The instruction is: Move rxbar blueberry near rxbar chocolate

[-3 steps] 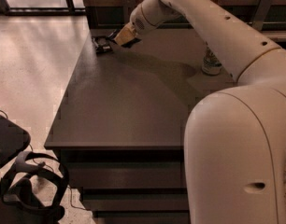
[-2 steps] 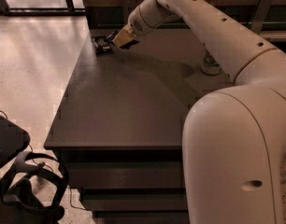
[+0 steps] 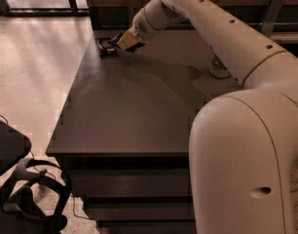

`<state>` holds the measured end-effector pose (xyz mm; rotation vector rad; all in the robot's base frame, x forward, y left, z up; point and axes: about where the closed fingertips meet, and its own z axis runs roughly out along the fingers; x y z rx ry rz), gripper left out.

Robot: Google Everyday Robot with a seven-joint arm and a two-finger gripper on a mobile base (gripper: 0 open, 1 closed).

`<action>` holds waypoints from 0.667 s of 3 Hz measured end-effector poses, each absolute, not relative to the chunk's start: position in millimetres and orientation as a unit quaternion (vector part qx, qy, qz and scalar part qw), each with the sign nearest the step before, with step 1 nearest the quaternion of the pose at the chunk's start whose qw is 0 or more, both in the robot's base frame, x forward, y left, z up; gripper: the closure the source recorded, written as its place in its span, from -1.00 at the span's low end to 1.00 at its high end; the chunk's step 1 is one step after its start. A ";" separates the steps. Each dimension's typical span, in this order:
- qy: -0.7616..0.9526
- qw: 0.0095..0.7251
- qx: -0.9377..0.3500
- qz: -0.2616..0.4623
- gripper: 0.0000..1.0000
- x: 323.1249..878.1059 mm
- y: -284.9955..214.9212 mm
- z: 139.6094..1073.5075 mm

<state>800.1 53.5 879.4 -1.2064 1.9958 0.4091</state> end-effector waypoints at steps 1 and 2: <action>0.781 0.375 -0.473 0.161 -0.61 800.0 55.8 876.5; 0.781 0.373 -0.474 0.163 -1.00 799.9 58.9 872.9</action>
Offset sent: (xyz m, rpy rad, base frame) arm -0.0001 0.0024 -0.0029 -0.0007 0.0041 0.0032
